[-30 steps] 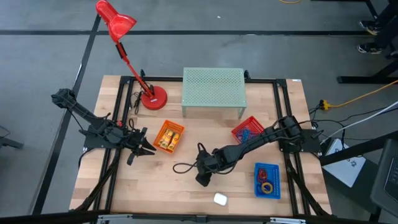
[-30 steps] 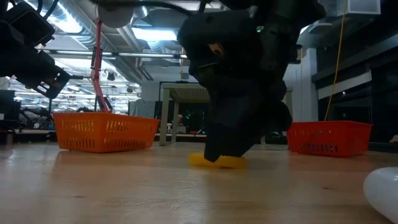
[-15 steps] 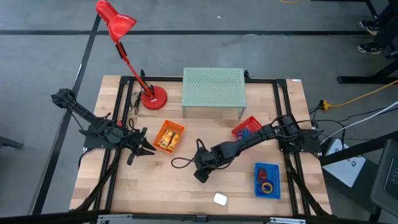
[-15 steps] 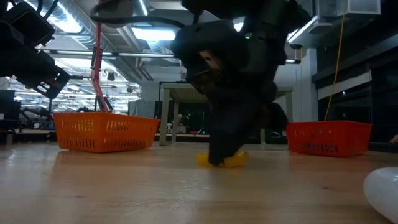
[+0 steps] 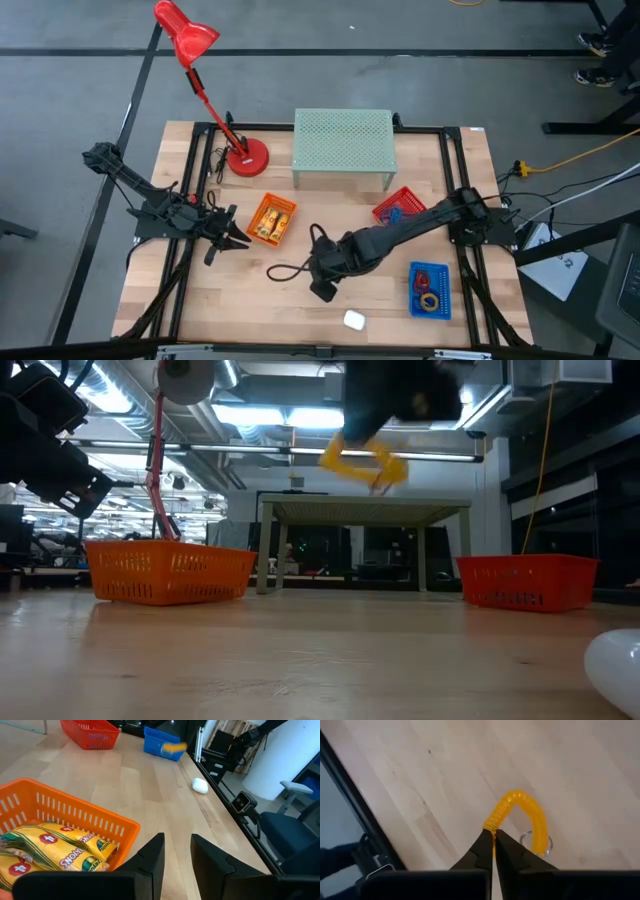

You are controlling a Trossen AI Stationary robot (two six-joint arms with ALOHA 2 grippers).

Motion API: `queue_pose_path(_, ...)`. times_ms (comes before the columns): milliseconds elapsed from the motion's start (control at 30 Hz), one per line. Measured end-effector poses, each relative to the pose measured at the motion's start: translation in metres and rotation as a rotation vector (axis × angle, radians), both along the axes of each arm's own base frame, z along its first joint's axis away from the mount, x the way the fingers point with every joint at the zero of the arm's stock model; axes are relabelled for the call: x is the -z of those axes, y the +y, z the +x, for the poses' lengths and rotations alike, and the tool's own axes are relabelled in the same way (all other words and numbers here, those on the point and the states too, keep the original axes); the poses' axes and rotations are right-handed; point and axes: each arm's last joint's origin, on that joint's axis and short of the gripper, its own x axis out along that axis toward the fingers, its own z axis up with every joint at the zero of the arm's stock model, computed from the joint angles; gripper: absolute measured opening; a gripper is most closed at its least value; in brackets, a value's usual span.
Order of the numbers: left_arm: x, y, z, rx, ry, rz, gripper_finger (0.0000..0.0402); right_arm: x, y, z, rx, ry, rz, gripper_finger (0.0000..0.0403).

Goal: Pick & Place Office Desk Supplies
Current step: Put the yellow spring keychain into the blue bin

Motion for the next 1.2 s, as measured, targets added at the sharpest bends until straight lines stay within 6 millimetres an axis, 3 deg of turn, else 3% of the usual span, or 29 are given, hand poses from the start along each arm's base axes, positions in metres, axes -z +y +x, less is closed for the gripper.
queue_pose_path(267,0.0,0.0,0.0,0.0,0.0,0.0,0.009,-0.067,0.016,-0.051,0.255,-0.104,-0.072,0.0006)
queue_pose_path(467,0.0,0.0,0.0,0.0,0.0,0.0,0.009,-0.089,0.027,-0.107,0.453,-0.059,-0.154,0.0006)
queue_pose_path(700,0.0,0.0,0.0,0.0,0.0,0.0,0.009,-0.08,0.047,-0.146,0.547,0.033,-0.147,0.0006)
queue_pose_path(967,0.0,0.0,0.0,0.0,0.003,0.002,0.009,-0.037,0.079,-0.192,0.69,0.176,-0.148,0.0006)
queue_pose_path(1067,0.0,0.0,0.0,0.0,0.001,0.0,0.009,-0.025,0.09,-0.206,0.663,0.271,-0.122,0.0006)
queue_pose_path(1200,0.0,0.0,0.0,0.0,0.0,0.0,0.009,-0.016,0.098,-0.215,0.629,0.268,-0.114,0.0006)
